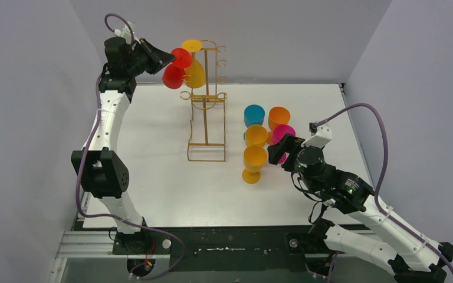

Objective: Take the wine glass off the wine glass rack
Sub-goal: Pick up the wine glass from the wine rack.

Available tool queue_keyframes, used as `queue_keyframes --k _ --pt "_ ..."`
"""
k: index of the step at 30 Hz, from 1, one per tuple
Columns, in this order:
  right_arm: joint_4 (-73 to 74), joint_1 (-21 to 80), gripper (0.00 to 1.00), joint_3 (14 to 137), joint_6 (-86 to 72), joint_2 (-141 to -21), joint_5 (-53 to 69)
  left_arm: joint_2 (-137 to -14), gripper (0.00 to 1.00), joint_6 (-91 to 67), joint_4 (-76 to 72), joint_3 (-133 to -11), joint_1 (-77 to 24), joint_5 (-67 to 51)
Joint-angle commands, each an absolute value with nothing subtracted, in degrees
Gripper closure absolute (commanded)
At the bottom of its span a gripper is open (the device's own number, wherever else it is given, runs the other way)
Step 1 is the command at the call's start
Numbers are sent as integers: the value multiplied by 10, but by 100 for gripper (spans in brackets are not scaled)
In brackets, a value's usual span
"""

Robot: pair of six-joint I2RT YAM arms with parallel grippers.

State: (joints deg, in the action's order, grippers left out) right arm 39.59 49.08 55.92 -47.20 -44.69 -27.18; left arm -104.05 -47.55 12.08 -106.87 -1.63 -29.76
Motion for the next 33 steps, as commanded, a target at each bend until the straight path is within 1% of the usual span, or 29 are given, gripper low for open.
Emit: queue_keyframes --k 1,4,8,11,19,26,29,33 --pt "381 487 20 568 -477 -440 -289 -1003 100 -517 26 -1052 -5 -344" --pt "380 487 20 567 -479 -440 -288 -1001 100 -550 -31 -1037 -3 -370" --pt "380 487 20 567 -480 -441 -287 -990 100 -547 -33 -1023 -3 -367" --pt "382 487 20 568 -482 -440 -287 -975 100 -541 -29 -1000 23 -371" --pt "373 487 20 561 -488 -441 -285 -958 100 -533 -54 -957 54 -452" --pt "362 488 19 562 -470 -447 -272 -924 100 -529 -73 -915 67 -474" --pt "342 488 18 553 -455 -430 -258 -896 100 -515 -73 -872 83 -497" --pt "274 488 17 505 -431 -381 -240 -832 100 -526 -113 -787 114 -488"
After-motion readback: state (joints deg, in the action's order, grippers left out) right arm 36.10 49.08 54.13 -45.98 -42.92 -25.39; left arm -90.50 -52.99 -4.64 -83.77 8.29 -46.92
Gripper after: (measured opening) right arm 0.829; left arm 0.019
